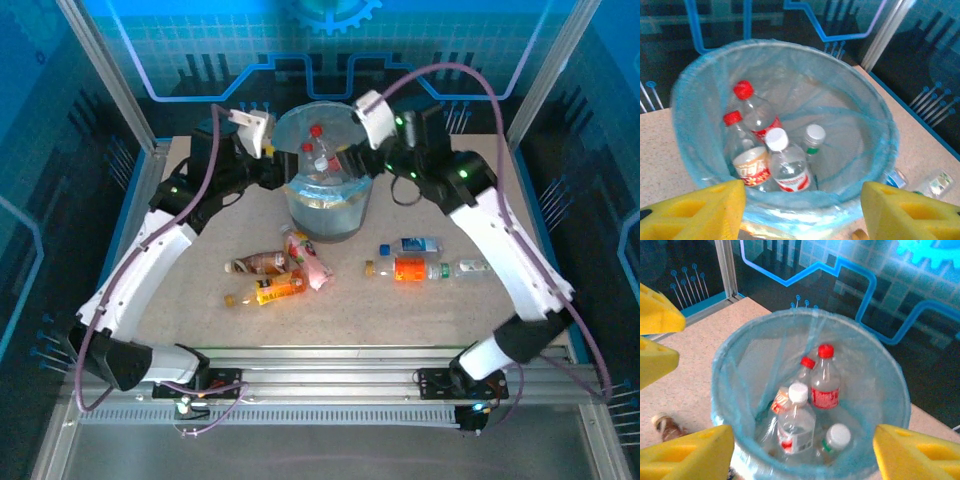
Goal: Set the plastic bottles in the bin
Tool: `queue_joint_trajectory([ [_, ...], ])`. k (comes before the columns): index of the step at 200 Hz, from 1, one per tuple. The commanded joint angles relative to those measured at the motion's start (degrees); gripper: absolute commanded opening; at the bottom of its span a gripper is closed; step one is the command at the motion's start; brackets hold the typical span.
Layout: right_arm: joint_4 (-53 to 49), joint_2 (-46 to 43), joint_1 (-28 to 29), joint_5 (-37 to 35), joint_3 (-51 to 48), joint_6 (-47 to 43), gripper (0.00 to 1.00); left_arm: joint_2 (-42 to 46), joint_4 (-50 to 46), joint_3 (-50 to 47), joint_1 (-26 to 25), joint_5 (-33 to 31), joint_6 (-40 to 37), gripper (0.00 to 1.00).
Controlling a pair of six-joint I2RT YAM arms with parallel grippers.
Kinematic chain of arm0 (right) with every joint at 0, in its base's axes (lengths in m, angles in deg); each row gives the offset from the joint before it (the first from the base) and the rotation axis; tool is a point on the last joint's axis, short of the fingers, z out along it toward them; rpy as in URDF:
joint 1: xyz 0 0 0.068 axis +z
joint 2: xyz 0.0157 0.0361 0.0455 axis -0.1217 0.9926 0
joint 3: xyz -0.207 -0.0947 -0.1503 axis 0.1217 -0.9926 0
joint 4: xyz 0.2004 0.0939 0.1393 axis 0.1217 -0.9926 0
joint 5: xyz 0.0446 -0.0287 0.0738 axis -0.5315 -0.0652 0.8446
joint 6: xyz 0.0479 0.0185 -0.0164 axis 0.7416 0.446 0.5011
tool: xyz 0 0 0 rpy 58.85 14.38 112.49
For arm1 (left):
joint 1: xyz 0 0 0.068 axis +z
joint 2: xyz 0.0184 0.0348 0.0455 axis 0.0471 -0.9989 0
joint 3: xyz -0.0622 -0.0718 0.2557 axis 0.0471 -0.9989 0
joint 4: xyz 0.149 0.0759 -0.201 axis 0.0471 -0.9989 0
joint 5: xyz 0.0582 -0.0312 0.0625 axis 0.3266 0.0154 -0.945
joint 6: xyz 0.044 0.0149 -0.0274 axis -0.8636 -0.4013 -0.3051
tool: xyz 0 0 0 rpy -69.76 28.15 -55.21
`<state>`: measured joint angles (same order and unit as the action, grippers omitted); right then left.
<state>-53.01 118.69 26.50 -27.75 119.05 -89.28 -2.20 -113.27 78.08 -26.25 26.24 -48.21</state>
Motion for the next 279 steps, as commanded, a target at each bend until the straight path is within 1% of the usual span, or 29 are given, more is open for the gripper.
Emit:
queue_joint_trajectory([
  [1,1.21,-5.21,-1.49,-2.87,-9.21,6.23,0.76,1.2,-4.26,1.05,-6.41,-3.38,-4.54,0.64],
  [21,-1.45,-10.3,-3.95,-4.29,-16.39,7.13,0.76,0.27,-5.29,0.07,-12.1,-4.19,-5.87,0.64],
  [36,-2.07,-14.07,-5.93,-4.55,-22.34,5.89,0.75,-0.64,-5.04,-0.94,-15.5,-4.12,-6.05,0.64],
  [54,-2.37,-17.26,-6.68,-3.6,-28.99,-0.9,0.74,-1.57,-3.61,-3.15,-18.71,-3.98,-6.05,0.64],
  [74,-4.61,-18.6,-6.3,-3.71,-34.56,-9.28,0.75,-1.76,-0.52,-7.57,-21.22,-2.08,-7.36,0.65],
  [88,-5.06,-19.39,-6.09,-4.78,-37.79,-12.87,0.75,-1.57,2.45,-12.02,-21.97,0.51,-8.21,0.68],
  [110,-2.92,-21.45,-5.09,-5.32,-43.91,-18.77,0.75,-0.79,8.57,-20.01,-22.08,7.26,-8.03,0.7],
  [129,0.65,-23.09,-4.65,-4.5,-49.28,-22.34,0.74,-0.49,13.69,-25.55,-22.15,9.36,-7.37,0.71],
  [153,2.0,-22.23,-4.37,-2.96,-53.07,-24.61,0.73,-1.08,16.9,-29.19,-22.15,9.58,-6.43,0.71],
  [173,0.81,-19.59,-2.06,-1.71,-52.84,-27.04,0.72,-1.59,17.39,-30.14,-22.15,8.59,-5.57,0.71],
  [190,-0.22,-17.42,1.6,-1.96,-52.39,-31.02,0.69,-0.85,18.15,-31.62,-22.15,7.19,-5.29,0.72],
  [213,3.68,-15.59,8.07,-6.32,-53.38,-36.09,0.69,1.9,19.91,-34.98,-22.16,4.71,-5.4,0.74],
  [230,7.81,-13.57,10.01,-7.14,-53.06,-34.33,0.69,5.0,20.56,-37.67,-22.15,-0.12,-4.38,0.75],
  [255,10.22,-10.21,10.09,-3.13,-48.58,-23.97,0.69,10.2,17.88,-39.99,-21.82,-8.69,-1.83,0.76],
  [266,11.8,-9.35,10.17,-0.97,-47.87,-19.58,0.7,12.69,17.04,-40.97,-21.48,-10.55,-1.02,0.76],
  [279,14.2,-8.7,10.3,0.98,-48.01,-13.86,0.71,15.78,16.92,-42.68,-20.68,-11.34,0.01,0.77],
])
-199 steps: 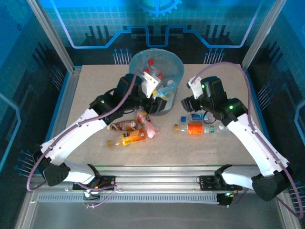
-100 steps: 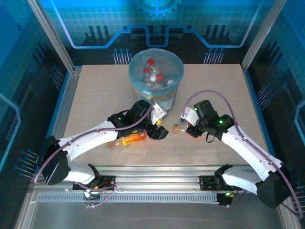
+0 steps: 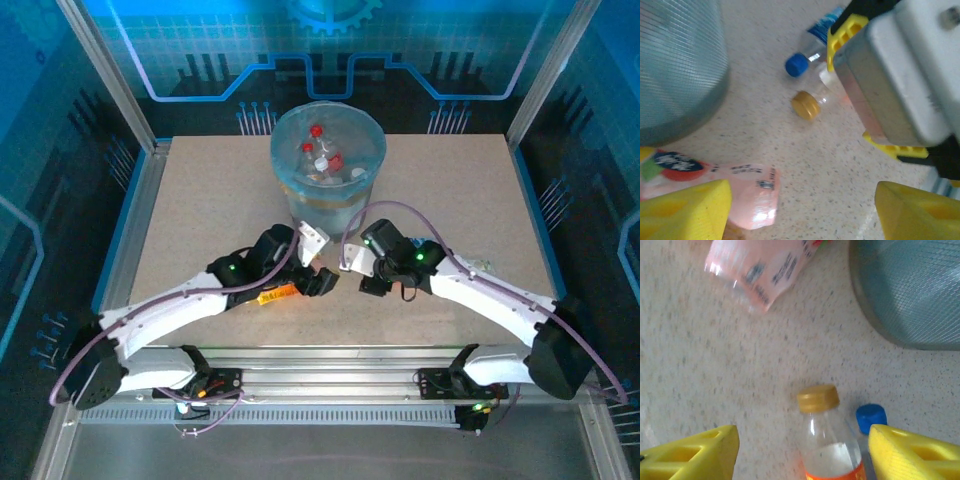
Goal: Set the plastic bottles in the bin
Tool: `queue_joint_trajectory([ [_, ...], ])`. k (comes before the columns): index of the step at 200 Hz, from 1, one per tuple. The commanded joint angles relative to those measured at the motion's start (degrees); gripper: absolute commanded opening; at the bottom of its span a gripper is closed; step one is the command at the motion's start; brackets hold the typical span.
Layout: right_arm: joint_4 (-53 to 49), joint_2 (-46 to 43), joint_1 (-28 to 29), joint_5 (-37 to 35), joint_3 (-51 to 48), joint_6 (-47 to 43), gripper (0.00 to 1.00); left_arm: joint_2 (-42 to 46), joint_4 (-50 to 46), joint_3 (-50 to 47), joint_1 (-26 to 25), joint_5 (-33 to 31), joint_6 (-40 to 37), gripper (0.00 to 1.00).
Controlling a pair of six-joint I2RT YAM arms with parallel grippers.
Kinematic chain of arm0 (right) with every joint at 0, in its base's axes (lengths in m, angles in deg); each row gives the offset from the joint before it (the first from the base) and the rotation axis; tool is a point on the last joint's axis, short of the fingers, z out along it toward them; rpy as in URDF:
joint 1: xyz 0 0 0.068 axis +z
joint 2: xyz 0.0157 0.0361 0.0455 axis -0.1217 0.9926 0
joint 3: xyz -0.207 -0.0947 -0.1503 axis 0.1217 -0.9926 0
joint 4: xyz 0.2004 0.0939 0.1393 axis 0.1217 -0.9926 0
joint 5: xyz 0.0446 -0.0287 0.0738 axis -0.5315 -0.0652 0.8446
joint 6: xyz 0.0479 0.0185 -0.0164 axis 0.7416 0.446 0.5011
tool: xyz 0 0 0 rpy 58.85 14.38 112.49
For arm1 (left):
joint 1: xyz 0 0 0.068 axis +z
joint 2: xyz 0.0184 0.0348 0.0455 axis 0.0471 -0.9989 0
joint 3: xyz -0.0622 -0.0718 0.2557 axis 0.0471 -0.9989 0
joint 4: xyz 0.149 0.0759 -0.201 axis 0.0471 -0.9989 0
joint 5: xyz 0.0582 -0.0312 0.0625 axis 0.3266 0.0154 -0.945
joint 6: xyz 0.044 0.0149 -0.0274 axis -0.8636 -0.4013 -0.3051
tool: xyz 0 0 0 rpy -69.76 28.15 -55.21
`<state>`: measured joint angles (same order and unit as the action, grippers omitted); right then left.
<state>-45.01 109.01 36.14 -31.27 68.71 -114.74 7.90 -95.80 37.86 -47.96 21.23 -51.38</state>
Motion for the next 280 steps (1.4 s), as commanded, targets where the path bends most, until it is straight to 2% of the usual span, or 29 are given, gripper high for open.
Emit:
queue_joint_trajectory([
  [1,6.37,1.05,0.69,4.62,2.28,12.04,0.71,5.94,-0.57,-2.62,1.08,-6.48,3.31,0.77],
  [20,9.99,2.81,0.86,5.05,2.03,22.65,0.74,10.3,-1.16,-4.69,3.16,-9.26,7.17,0.78],
  [47,10.72,7.9,1.63,4.62,4.6,34.91,0.76,15.09,-3.73,-6.13,8.88,-9.96,14.6,0.8],
  [74,10.76,13.06,2.86,4.75,7.19,41.42,0.77,17.91,-6.22,-6.66,13.94,-9.06,19.47,0.8],
  [125,18.3,19.33,4.75,6.74,5.68,46.43,0.81,18.32,-9.19,-6.33,15.34,-9.09,20.23,0.81],
  [187,19.64,25.3,5.07,7.11,5.58,46.42,0.81,17.97,-9.13,-6.9,15.47,-8.84,21.28,0.82],
  [212,19.81,25.69,5.12,7.4,4.91,46.21,0.77,17.82,-9.03,-6.68,15.49,-8.89,21.38,0.82],
  [252,20.34,24.42,5.09,8.51,3.68,45.65,0.61,17.39,-8.85,-6.22,15.56,-9.0,21.29,0.82],
  [280,19.63,22.68,5.12,8.27,2.89,45.62,0.57,16.97,-8.93,-5.5,15.67,-9.0,21.08,0.82],
])
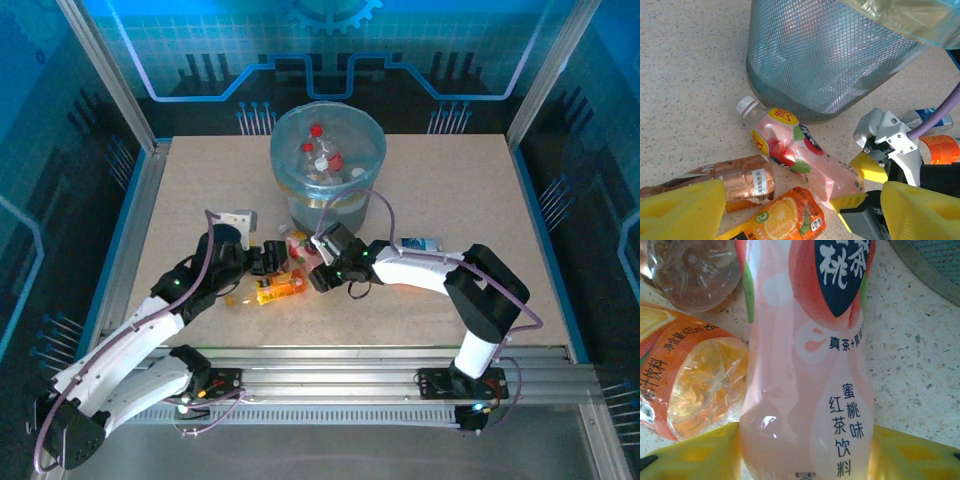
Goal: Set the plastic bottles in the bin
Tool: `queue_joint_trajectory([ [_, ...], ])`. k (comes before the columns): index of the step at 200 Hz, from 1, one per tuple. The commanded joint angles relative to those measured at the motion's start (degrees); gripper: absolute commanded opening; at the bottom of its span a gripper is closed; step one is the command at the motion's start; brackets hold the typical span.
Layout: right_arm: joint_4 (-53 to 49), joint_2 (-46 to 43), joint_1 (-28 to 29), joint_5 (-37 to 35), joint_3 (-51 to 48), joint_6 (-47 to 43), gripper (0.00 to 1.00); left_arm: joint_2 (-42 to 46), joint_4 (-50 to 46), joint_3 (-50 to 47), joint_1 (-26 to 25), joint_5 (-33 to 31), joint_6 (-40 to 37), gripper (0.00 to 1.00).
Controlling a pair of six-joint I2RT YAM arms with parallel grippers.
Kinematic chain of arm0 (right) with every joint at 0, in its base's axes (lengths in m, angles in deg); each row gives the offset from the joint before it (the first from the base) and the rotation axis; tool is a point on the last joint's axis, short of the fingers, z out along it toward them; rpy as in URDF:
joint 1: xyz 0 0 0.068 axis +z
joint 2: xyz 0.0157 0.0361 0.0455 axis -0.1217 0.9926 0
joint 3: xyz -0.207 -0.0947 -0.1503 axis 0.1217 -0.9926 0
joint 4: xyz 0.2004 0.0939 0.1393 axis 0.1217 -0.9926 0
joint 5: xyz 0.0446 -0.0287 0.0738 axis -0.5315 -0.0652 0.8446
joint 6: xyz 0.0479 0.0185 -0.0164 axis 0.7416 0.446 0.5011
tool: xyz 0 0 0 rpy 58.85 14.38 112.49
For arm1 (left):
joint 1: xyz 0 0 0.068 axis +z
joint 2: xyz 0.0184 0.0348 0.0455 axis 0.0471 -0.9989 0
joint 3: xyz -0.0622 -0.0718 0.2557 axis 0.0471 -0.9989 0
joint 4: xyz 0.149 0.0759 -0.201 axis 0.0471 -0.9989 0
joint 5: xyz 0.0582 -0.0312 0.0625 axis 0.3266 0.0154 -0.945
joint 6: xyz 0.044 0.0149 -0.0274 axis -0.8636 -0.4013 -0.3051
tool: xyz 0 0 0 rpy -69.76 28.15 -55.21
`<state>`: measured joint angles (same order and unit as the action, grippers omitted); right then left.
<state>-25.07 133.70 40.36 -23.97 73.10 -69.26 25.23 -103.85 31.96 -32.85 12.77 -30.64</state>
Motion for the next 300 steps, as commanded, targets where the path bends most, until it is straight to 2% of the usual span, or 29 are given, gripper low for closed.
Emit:
queue_joint_trajectory([
  [1,-0.34,-2.08,0.85,0.92,-1.61,0.13,0.57,-0.39,-0.85,0.45,0.59,-0.54,0.31,0.82],
  [109,0.61,-13.38,1.25,1.31,-10.68,-1.02,0.44,-5.57,2.15,3.34,1.79,3.05,5.68,0.81],
  [150,1.02,-21.21,1.4,0.73,-15.41,-1.17,0.42,-8.32,4.87,4.19,3.87,6.64,8.37,0.81],
  [175,1.96,-26.65,1.44,1.28,-18.24,-2.26,0.41,-11.09,7.13,4.32,6.5,10.82,11.89,0.79],
  [228,4.72,-33.98,1.69,7.38,-21.97,-6.05,0.4,-16.9,16.39,2.98,10.47,22.47,19.43,0.71],
  [263,5.5,-34.26,1.76,8.06,-22.25,-6.78,0.4,-20.6,20.74,2.77,11.81,30.83,22.58,0.64],
  [300,6.68,-32.78,1.75,8.06,-22.14,-6.74,0.4,-23.91,20.63,3.59,11.78,35.54,23.66,0.54],
])
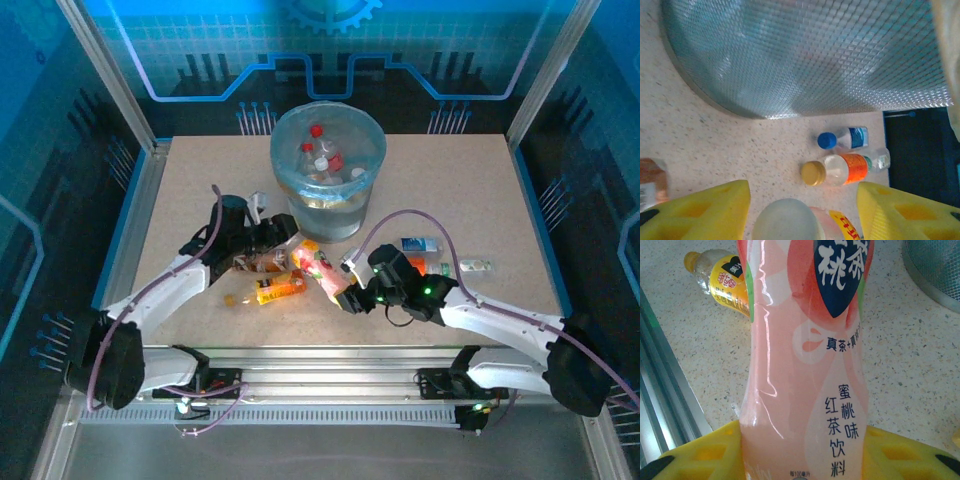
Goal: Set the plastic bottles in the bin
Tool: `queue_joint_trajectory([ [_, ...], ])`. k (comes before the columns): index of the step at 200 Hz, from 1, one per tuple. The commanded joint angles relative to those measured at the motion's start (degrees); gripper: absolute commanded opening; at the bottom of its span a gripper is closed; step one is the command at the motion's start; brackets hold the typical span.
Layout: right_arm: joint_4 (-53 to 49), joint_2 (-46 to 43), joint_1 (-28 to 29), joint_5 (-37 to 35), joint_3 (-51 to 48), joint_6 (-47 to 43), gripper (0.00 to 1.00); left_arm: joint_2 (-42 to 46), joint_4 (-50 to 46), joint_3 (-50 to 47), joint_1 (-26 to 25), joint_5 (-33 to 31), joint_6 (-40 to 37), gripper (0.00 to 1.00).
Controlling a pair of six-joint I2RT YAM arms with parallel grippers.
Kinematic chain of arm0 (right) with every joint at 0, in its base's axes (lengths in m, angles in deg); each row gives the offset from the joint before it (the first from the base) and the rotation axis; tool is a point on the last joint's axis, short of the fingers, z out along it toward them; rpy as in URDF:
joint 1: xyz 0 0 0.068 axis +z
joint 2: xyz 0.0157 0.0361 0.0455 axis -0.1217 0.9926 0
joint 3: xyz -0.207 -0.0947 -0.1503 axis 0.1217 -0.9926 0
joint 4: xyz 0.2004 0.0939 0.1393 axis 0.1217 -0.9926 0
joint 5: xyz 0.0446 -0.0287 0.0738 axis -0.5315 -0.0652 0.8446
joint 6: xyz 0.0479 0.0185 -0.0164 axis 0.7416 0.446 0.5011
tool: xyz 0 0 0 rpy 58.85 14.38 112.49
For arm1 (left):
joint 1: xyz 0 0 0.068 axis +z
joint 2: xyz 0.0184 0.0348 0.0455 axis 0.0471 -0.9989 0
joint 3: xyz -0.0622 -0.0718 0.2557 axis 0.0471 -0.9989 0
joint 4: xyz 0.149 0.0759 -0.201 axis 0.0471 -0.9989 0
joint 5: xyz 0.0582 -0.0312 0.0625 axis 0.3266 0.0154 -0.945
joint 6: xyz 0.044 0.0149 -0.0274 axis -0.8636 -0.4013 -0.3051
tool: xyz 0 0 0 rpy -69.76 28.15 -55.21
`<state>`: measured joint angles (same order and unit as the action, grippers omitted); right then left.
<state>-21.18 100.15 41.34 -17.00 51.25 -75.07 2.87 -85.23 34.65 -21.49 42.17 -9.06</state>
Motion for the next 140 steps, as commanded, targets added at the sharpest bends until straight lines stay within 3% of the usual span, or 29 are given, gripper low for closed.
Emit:
queue_joint_trajectory([
  [1,2.81,0.8,0.78,1.1,-0.27,-0.92,0.4,-1.53,2.01,0.89,0.42,6.21,2.09,0.54],
  [30,3.37,0.56,0.79,0.0,-0.22,-0.32,0.4,-1.33,1.88,0.41,0.59,6.12,2.51,0.5],
  [73,3.36,0.18,0.75,-1.12,0.01,-0.02,0.41,0.1,1.46,0.16,0.94,5.99,3.12,0.25],
  [90,3.85,0.46,0.85,-0.32,0.09,-0.19,0.43,0.9,0.63,0.23,1.14,5.59,2.97,0.19],
  [104,3.96,0.8,1.03,0.34,0.48,-0.49,0.49,1.91,-0.51,0.5,1.29,5.07,2.76,0.17],
  [133,3.22,0.2,2.39,0.23,2.0,-1.8,0.73,6.67,-5.7,2.17,1.65,2.92,0.95,0.0],
  [140,3.11,-0.37,2.83,0.23,2.41,-2.36,0.76,8.14,-7.82,3.15,1.65,1.66,-0.02,0.0],
])
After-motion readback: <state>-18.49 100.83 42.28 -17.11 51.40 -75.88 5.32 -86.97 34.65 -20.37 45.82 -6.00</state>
